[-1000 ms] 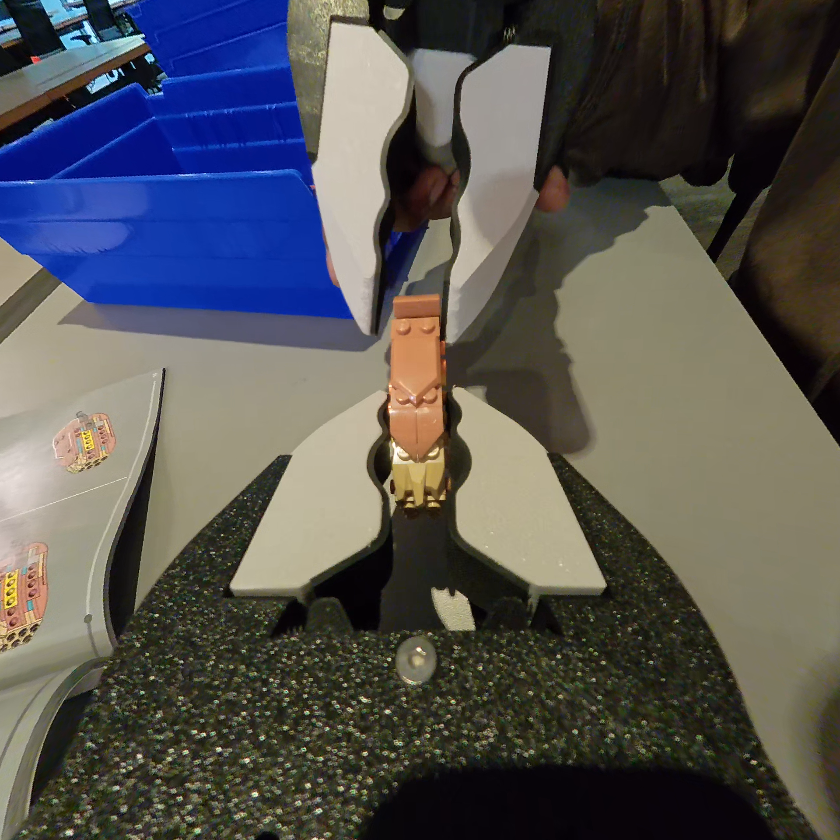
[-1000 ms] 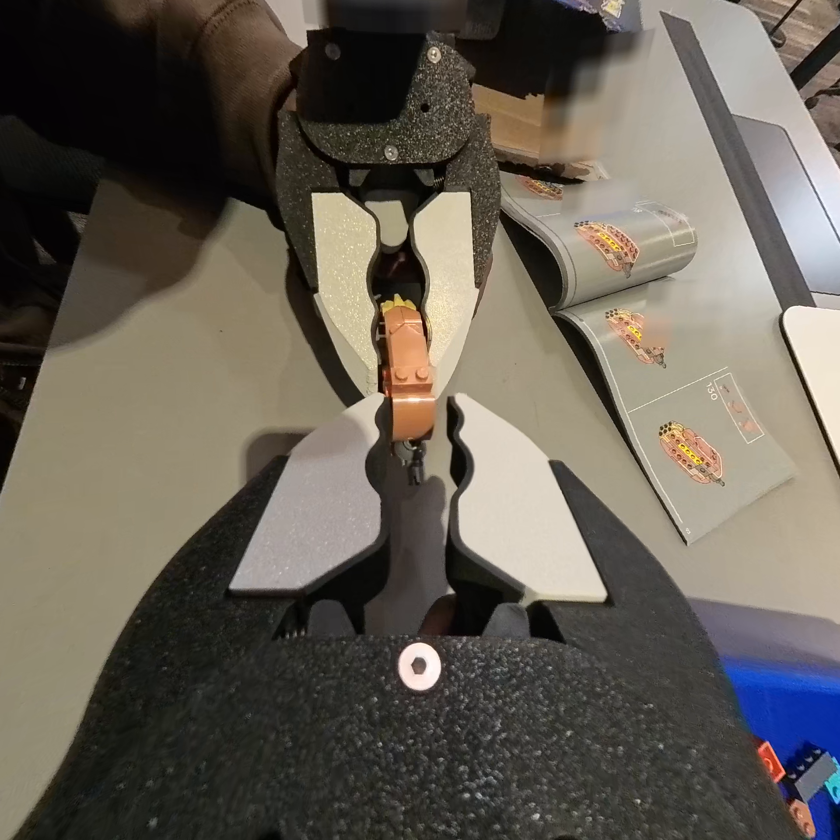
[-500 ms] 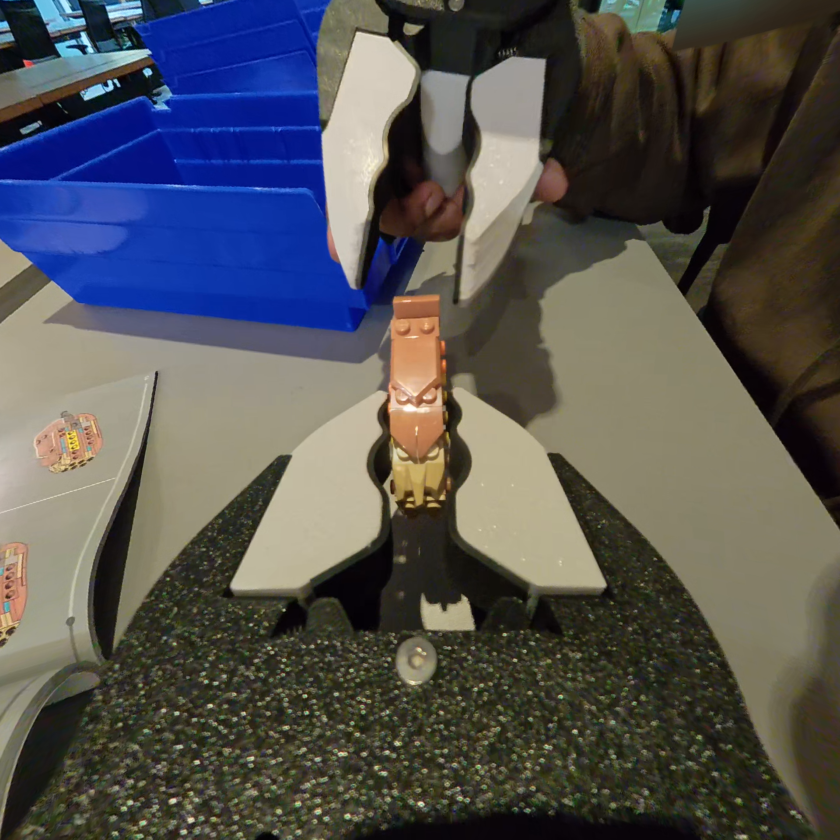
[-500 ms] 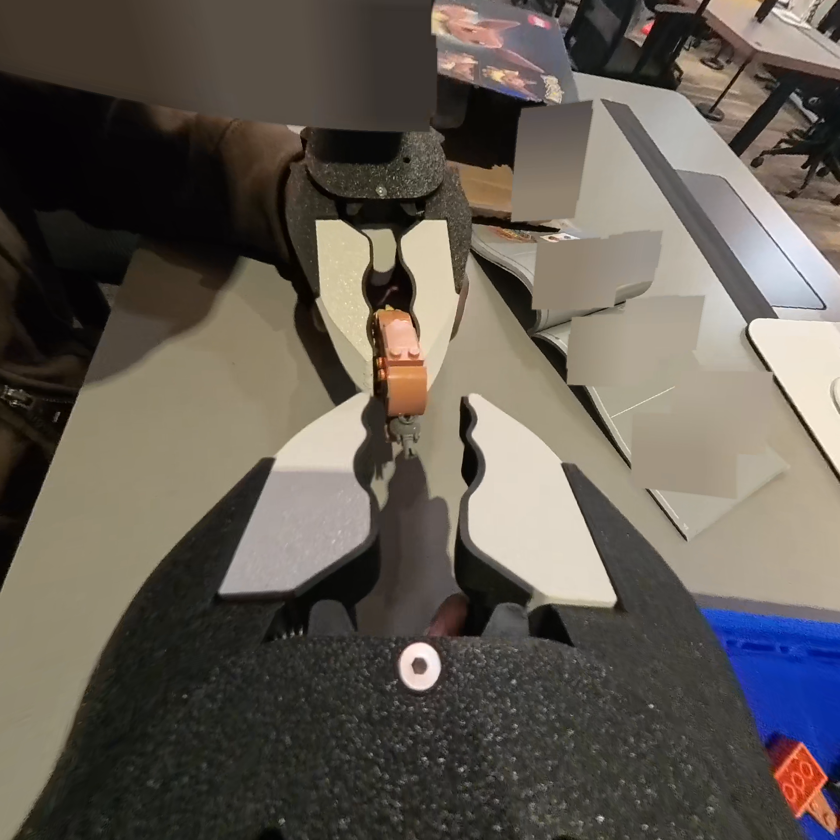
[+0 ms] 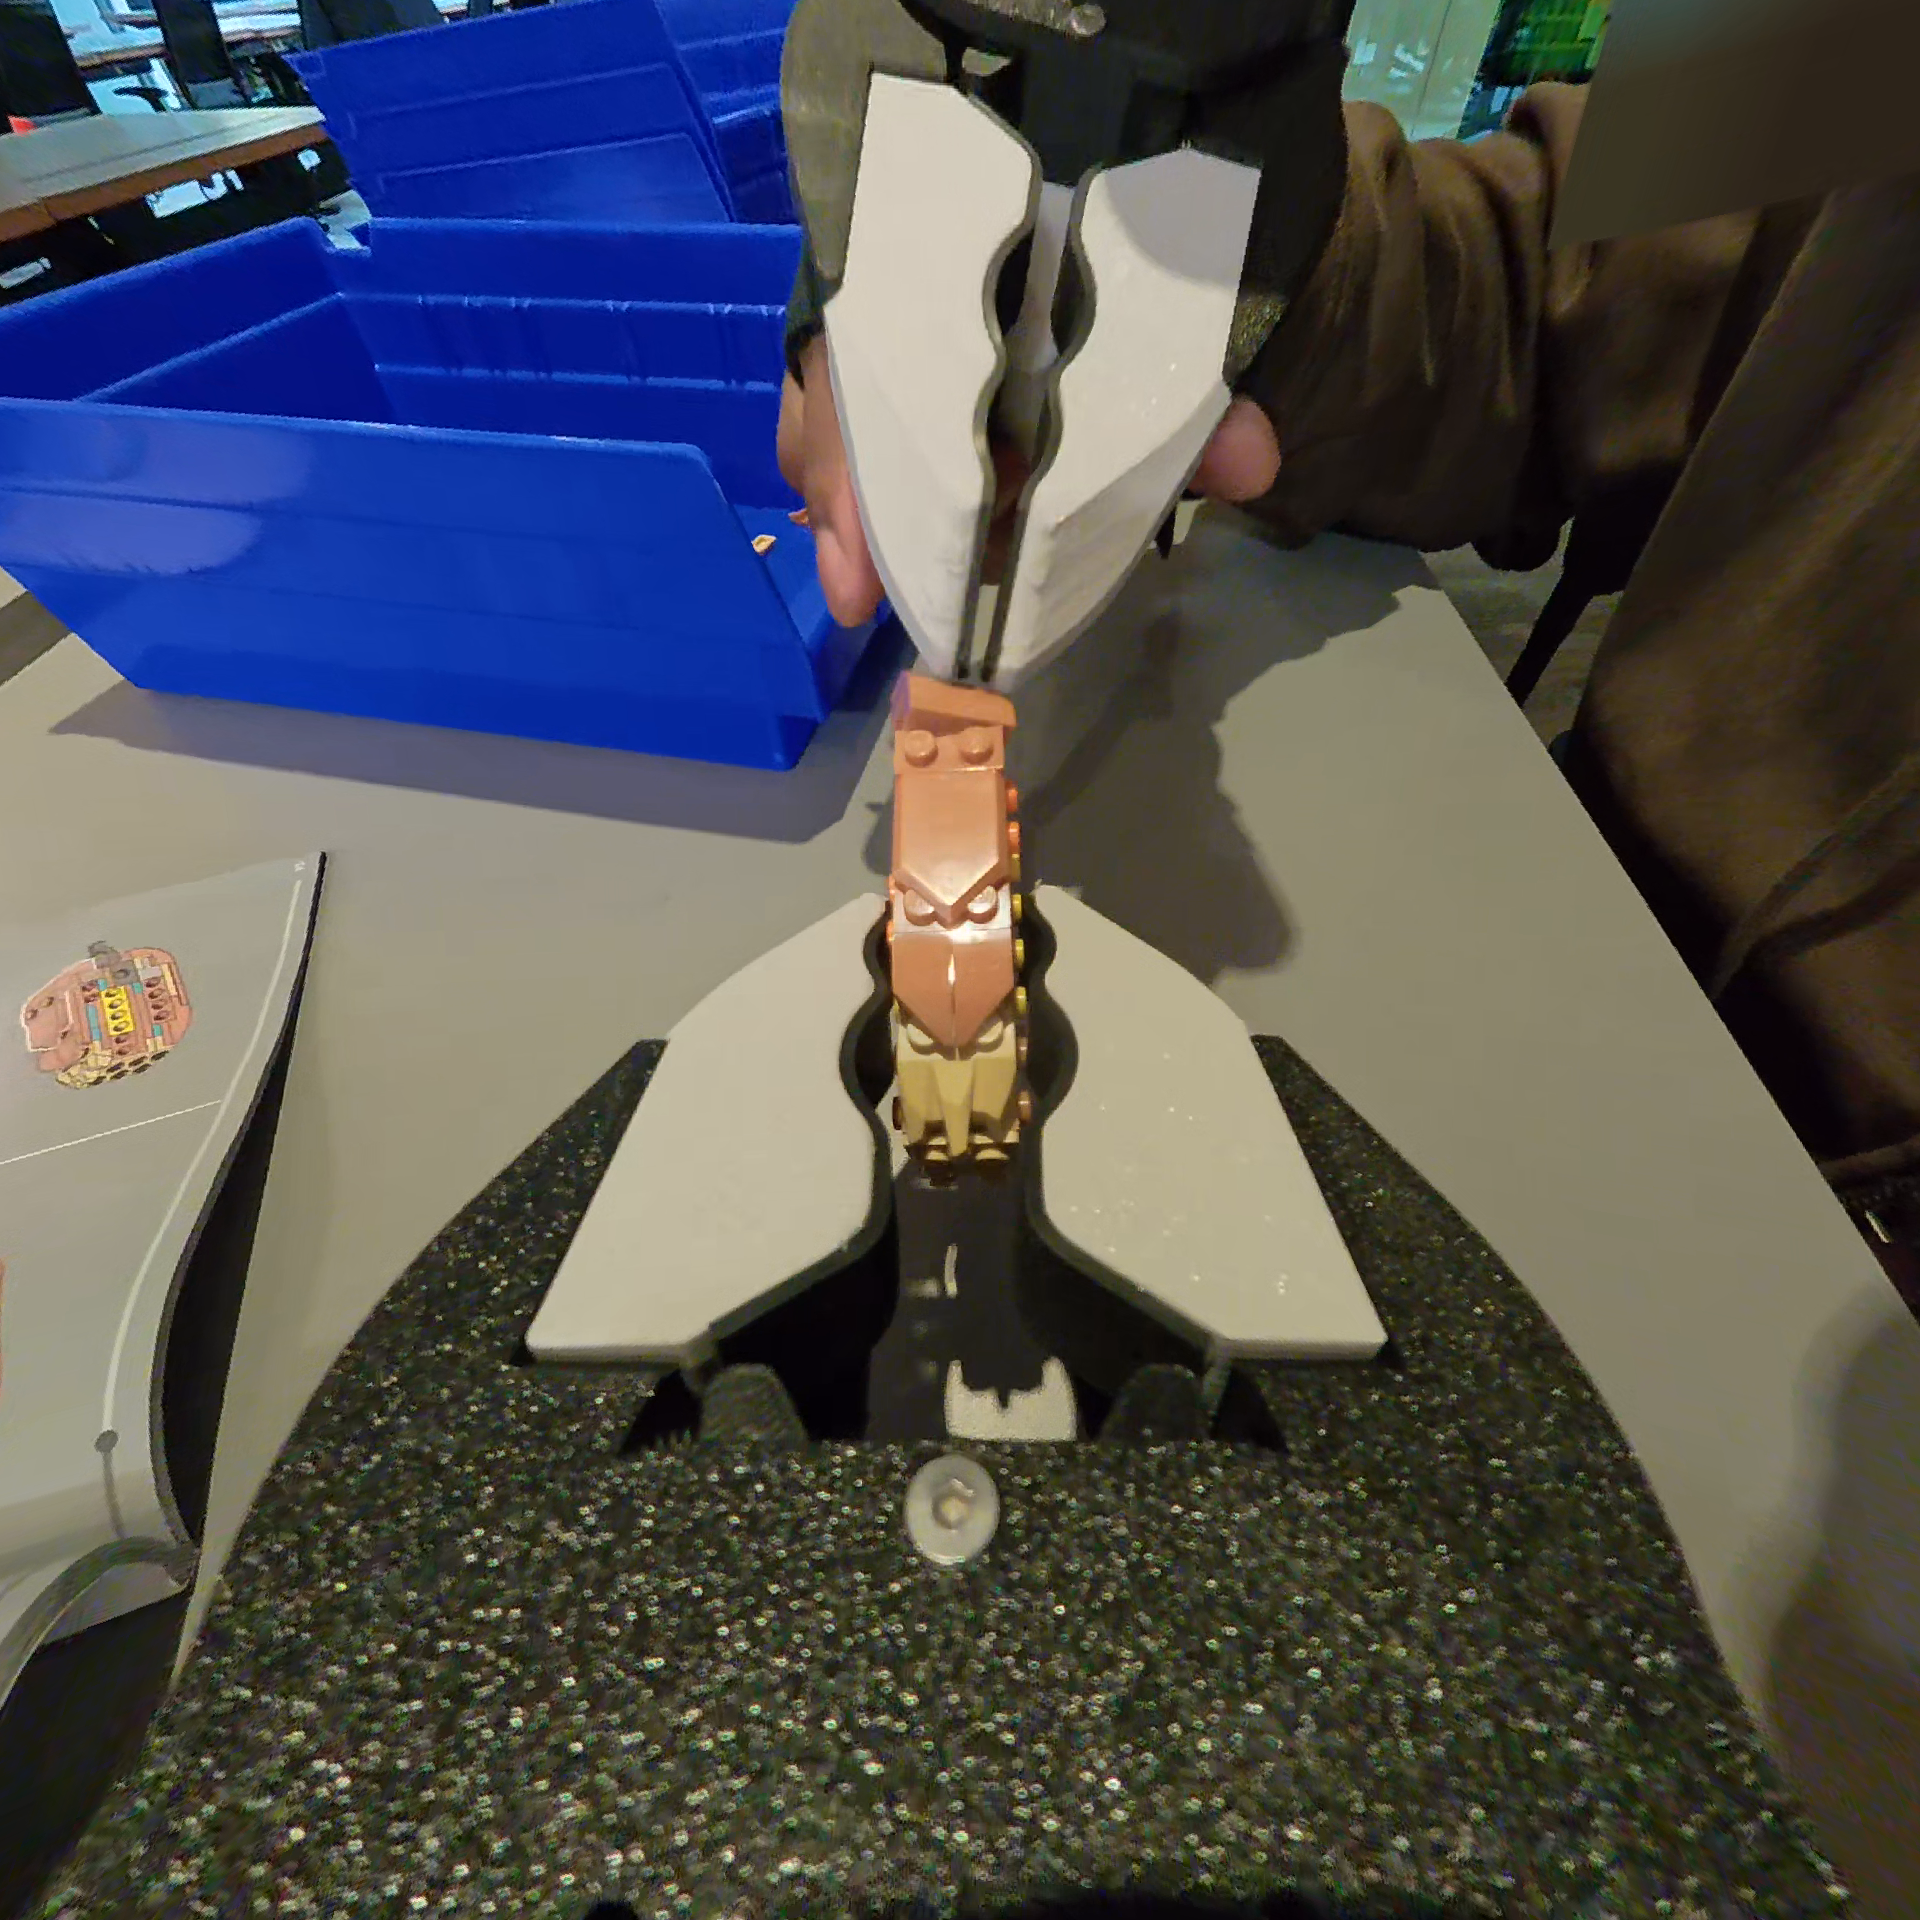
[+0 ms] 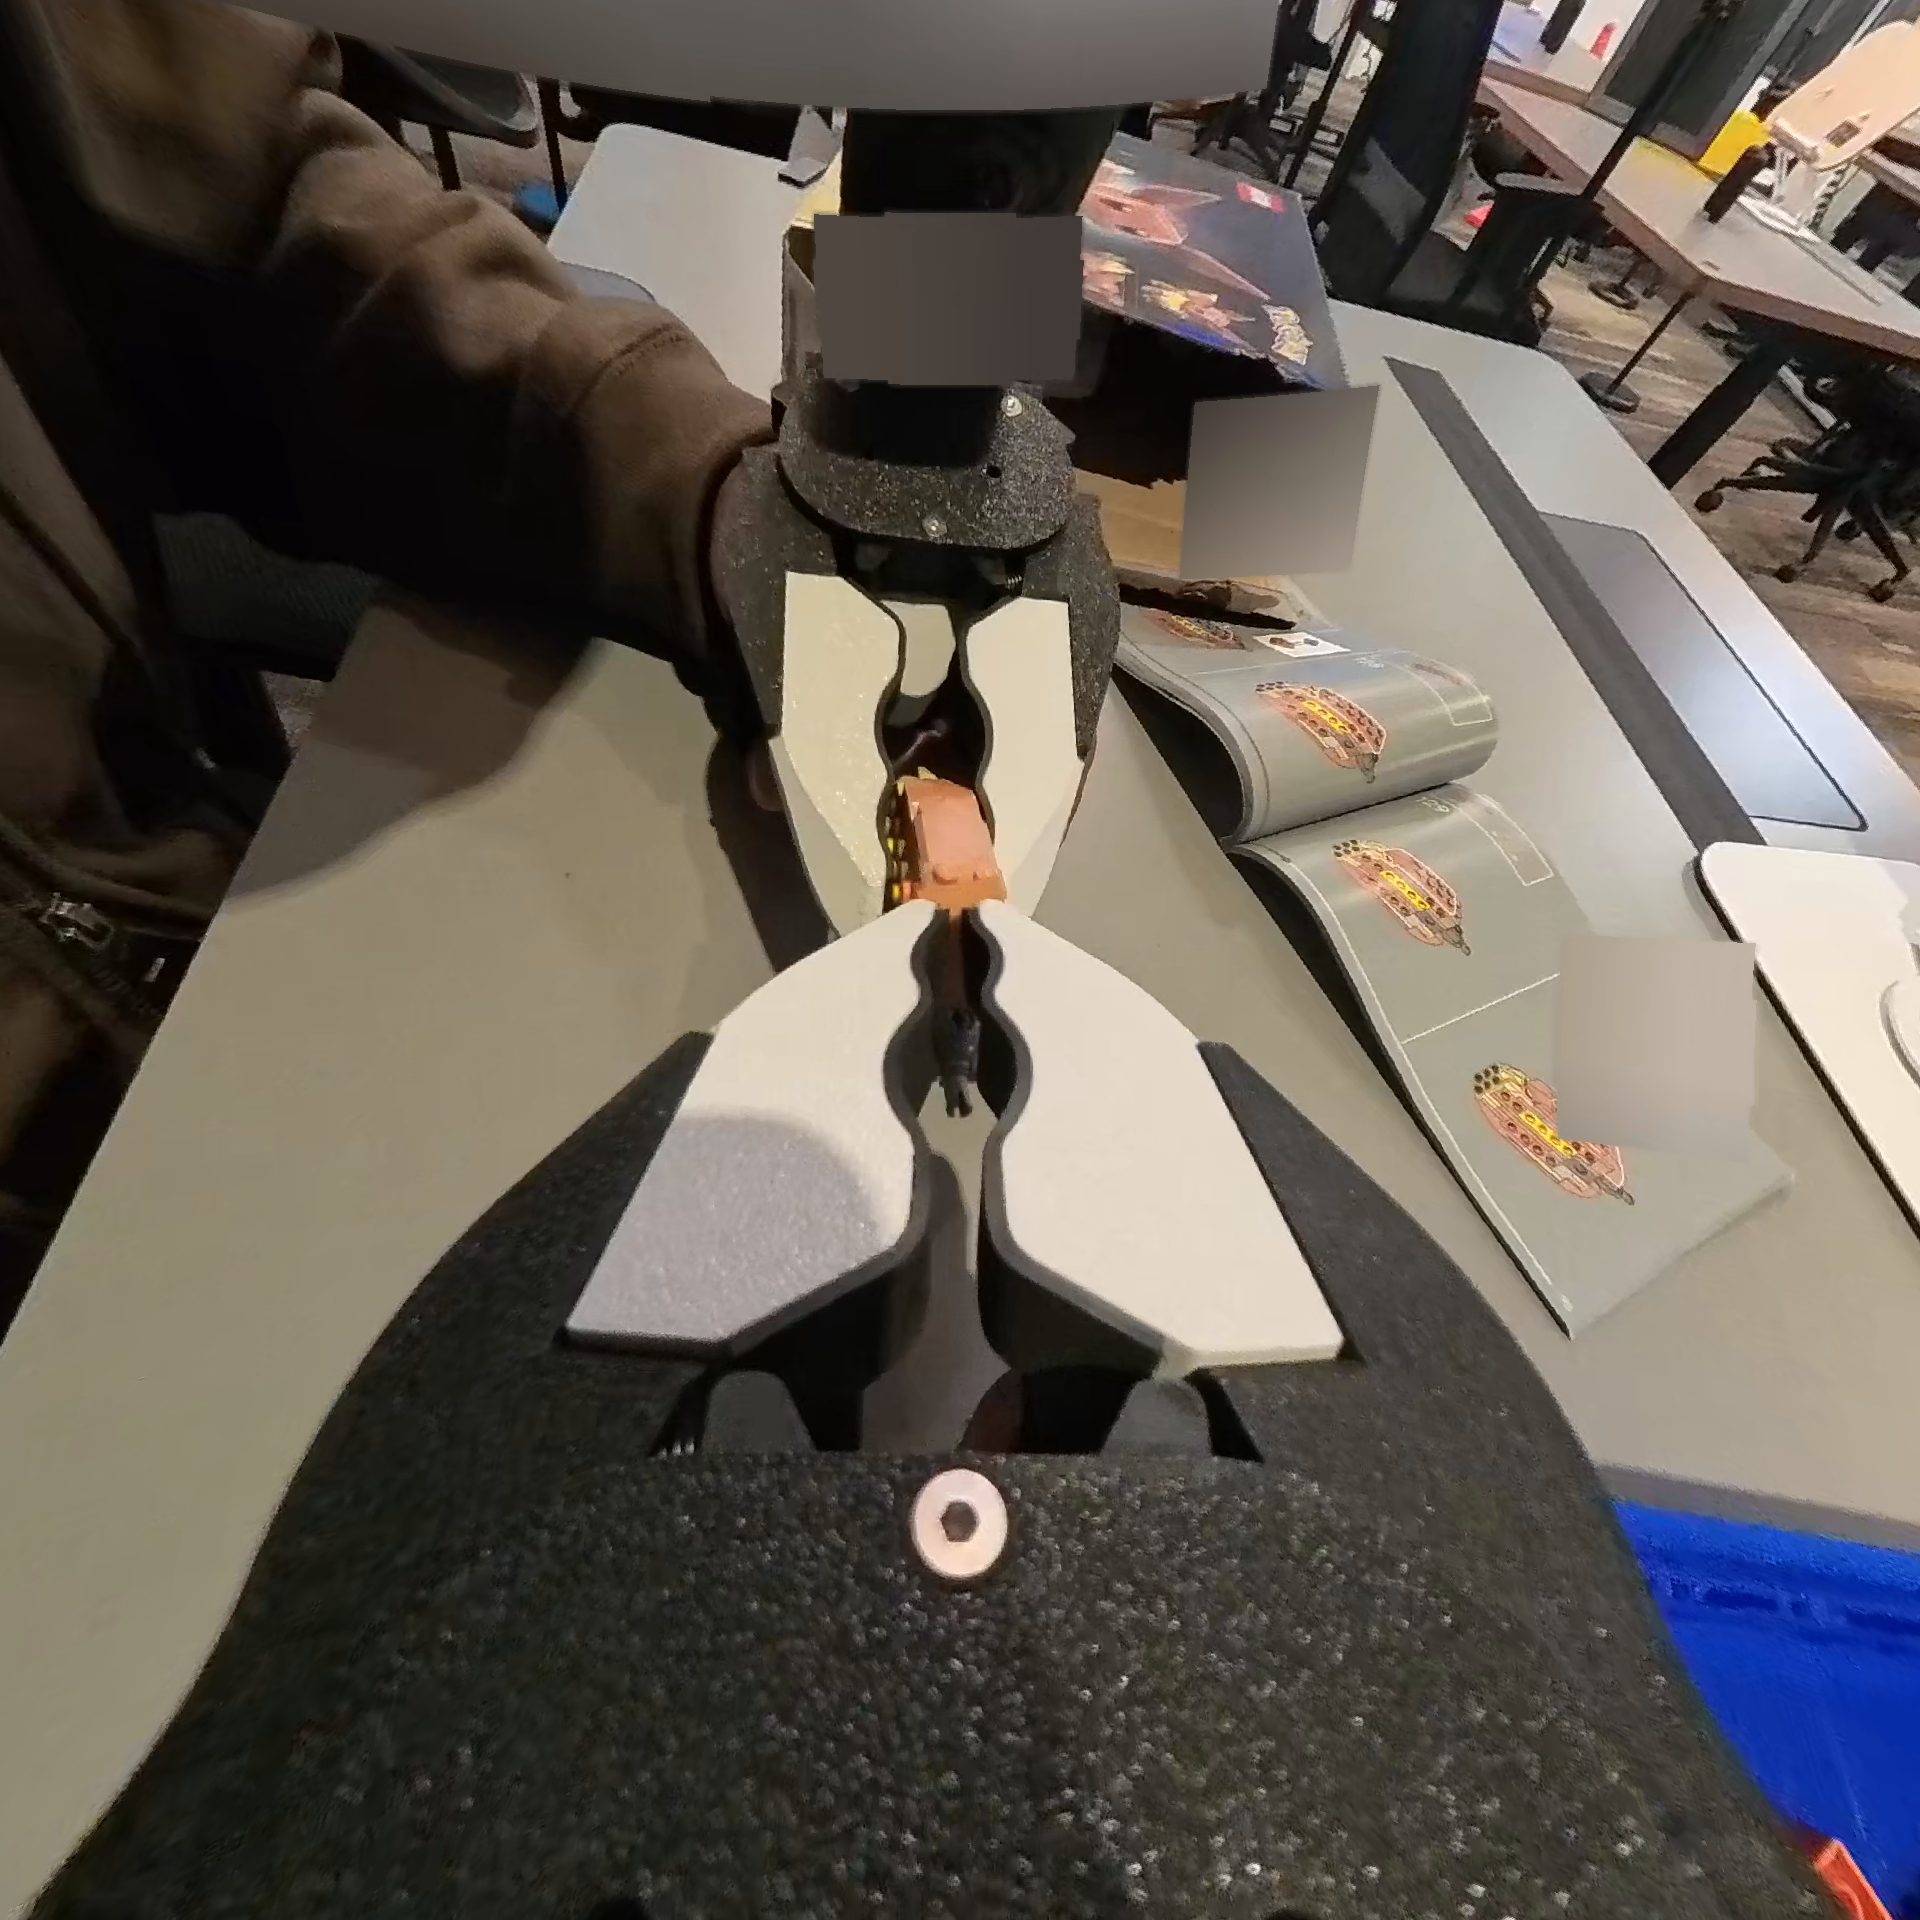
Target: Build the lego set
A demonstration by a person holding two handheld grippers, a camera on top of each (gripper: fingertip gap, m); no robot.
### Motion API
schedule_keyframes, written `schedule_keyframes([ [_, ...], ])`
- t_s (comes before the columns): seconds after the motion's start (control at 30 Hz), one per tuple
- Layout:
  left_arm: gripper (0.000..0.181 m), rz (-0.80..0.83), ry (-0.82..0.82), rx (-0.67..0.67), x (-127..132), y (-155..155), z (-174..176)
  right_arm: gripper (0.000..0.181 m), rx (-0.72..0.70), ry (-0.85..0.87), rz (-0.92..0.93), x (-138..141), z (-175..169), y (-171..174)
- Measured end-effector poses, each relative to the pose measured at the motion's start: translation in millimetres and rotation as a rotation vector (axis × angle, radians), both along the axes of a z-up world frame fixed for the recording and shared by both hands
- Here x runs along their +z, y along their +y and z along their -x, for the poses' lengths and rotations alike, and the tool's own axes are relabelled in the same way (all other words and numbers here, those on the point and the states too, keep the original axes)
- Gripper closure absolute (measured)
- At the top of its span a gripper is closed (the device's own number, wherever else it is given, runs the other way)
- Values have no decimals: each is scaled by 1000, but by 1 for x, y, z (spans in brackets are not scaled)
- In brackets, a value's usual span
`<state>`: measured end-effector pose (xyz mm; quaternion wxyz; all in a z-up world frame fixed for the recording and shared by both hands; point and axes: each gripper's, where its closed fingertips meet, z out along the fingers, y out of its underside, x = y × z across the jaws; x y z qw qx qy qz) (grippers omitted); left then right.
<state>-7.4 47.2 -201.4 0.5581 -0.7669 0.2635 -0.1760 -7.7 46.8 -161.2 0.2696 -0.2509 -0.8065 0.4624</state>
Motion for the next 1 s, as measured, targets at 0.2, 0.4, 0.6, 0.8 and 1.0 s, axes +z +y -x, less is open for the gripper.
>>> schedule_keyframes([
  [0.2, 160, -5, -15, 7, 2, 0, 2, 180, -10, -15, 25, 1, 2, 0],
  [0.4, 160, -31, 37, 20, 2, 0, 3, 179, -20, -70, 100, 0, 2, 0],
  [0.6, 160, -57, 74, 29, 3, 1, 3, 177, -31, -77, 117, 1, 3, 1],
  [0.8, 160, -80, 89, 31, 5, 0, 3, 178, -39, -83, 136, 3, 3, 1],
  [1.0, 160, -87, 88, 38, 6, 0, 4, 179, -48, -82, 127, 2, 4, 2],
])
